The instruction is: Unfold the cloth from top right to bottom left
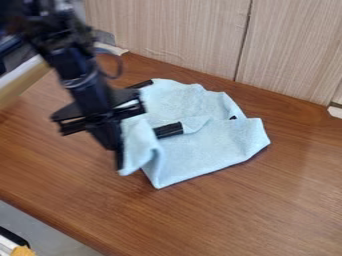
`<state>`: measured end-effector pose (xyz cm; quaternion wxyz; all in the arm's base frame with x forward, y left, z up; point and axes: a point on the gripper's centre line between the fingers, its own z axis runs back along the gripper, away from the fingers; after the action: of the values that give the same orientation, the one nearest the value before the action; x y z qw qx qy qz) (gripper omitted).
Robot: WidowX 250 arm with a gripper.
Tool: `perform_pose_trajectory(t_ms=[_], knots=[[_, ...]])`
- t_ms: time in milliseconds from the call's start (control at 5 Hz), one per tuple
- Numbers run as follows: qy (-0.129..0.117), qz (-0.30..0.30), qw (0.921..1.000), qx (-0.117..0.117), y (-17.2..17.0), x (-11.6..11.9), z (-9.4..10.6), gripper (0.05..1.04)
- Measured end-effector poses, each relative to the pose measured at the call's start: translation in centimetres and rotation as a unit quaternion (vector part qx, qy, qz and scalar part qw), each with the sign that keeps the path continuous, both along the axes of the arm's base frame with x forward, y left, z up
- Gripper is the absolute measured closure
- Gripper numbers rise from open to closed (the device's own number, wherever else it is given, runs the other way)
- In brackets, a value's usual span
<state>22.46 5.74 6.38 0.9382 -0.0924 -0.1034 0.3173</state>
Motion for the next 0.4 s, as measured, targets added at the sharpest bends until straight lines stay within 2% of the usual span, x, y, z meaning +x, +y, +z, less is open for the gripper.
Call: perform_pose_trajectory(t_ms=[200,400], knots=[[0.012,0.019,0.9997,-0.002,1.4,-1.9,-0.6,1.030],[0.000,0.042,0.9991,-0.003,2.9,-2.8,-0.9,1.030]])
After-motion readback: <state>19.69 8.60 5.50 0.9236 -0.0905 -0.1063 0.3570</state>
